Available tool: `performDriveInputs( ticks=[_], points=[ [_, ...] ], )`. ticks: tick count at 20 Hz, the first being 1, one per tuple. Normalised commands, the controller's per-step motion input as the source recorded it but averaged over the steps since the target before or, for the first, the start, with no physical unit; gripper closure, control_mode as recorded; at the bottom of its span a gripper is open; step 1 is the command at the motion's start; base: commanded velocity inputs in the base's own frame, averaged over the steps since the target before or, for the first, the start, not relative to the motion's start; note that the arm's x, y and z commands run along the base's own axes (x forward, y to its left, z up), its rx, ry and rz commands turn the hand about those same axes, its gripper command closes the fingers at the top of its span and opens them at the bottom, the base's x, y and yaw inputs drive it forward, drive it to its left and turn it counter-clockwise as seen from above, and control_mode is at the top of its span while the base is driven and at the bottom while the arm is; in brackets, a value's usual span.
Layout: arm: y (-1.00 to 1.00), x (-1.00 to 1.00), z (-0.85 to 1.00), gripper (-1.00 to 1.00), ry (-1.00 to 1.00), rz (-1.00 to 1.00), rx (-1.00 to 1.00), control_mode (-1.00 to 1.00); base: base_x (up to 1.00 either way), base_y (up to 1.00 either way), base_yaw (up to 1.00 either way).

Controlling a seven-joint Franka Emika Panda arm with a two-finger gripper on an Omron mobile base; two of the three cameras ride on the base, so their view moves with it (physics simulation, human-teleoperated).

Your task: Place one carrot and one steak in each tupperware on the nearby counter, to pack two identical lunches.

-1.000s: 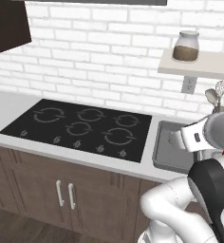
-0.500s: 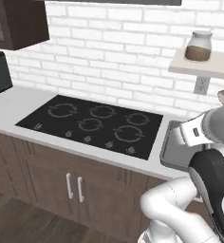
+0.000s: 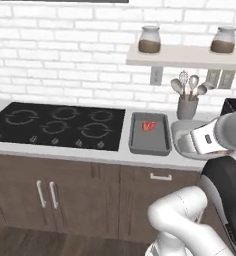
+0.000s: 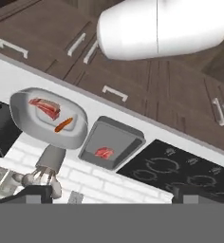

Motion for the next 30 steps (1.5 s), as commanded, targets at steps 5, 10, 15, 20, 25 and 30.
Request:
performDriveInputs(
  ticks=[5, 10, 15, 20, 25, 30],
  points=[
    [0.00, 0.00, 0.00, -1.00, 0.00, 0.00, 0.00, 1.00, -0.36, 0.00, -0.68],
    [0.00, 0.00, 0.00, -1.00, 0.00, 0.00, 0.00, 1.00, -0.64, -0.06, -0.56],
    [0.00, 0.00, 0.00, -1.00, 0.00, 0.00, 0.00, 1.00, -0.69, -0.13, -0.54],
    [0.00, 0.00, 0.00, -1.00, 0.00, 0.00, 0.00, 1.00, -0.30, -0.32, -0.56],
    [0.00, 0.00, 0.00, -1.00, 0.00, 0.00, 0.00, 1.00, 0.00, -0.39, -0.59],
    [0.00, 0.00, 0.00, -1.00, 0.00, 0.00, 0.00, 1.00, 0.00, -0.36, -0.61]
  ],
)
